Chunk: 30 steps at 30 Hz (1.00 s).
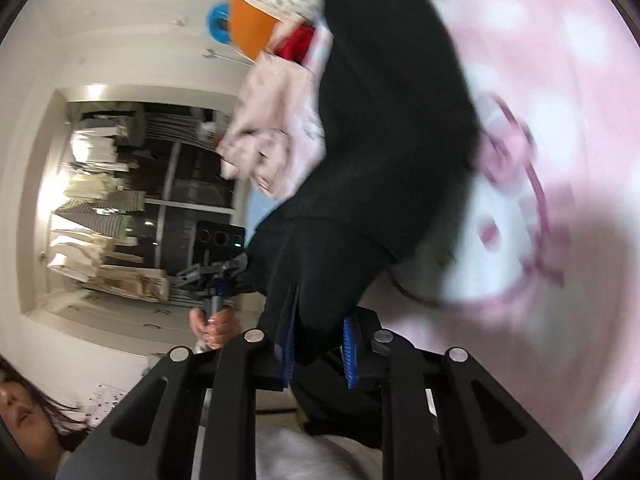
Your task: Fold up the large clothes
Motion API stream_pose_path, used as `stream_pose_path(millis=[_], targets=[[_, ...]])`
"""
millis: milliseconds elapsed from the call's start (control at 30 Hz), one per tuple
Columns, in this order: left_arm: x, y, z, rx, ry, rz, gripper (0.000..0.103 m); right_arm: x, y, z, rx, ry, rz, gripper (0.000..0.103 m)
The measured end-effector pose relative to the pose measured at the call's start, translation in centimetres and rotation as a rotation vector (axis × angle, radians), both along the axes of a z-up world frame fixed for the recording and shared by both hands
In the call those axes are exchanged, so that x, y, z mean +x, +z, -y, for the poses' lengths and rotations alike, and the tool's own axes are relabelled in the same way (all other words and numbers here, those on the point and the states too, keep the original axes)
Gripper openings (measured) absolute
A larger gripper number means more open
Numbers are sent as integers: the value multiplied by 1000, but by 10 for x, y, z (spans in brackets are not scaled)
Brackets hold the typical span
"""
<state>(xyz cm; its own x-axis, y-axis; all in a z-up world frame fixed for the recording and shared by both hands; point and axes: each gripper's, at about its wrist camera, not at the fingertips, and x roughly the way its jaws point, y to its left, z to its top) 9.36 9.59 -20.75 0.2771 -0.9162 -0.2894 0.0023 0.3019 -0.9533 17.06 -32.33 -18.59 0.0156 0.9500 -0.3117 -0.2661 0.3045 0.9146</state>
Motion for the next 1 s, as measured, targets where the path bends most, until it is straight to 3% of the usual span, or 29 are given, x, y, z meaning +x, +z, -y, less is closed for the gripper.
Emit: stream_pose_path(millis=[167,300,333,400,533,667,800,933,967,1000], targets=[[60,44,-10,0,40,102,15,56,63,0,16,-50,104,19],[119,52,-29,12,114,110,15,119,85,-14,10,-106,113,19],[137,48,-35,15,133,95,14,137,86,-17,10,-131,100,19],[170,35,-42,47,156,53,15,169,85,-23,1,-157,87,6],[220,5,-50,120,203,-25,15,232,65,-42,-80,-194,64,6],[251,-43,-60,83,250,-105,15,259,39,-51,-115,-204,58,6],[258,-76,-55,73,267,-115,15,265,28,-57,-176,-233,98,6],[252,-73,-58,24,260,-114,19,265,27,-62,-266,-224,117,5],[248,-62,-58,35,246,-99,23,264,32,-60,-270,-228,112,6],[243,-53,-60,55,235,-80,35,260,41,-57,-277,-224,116,7]])
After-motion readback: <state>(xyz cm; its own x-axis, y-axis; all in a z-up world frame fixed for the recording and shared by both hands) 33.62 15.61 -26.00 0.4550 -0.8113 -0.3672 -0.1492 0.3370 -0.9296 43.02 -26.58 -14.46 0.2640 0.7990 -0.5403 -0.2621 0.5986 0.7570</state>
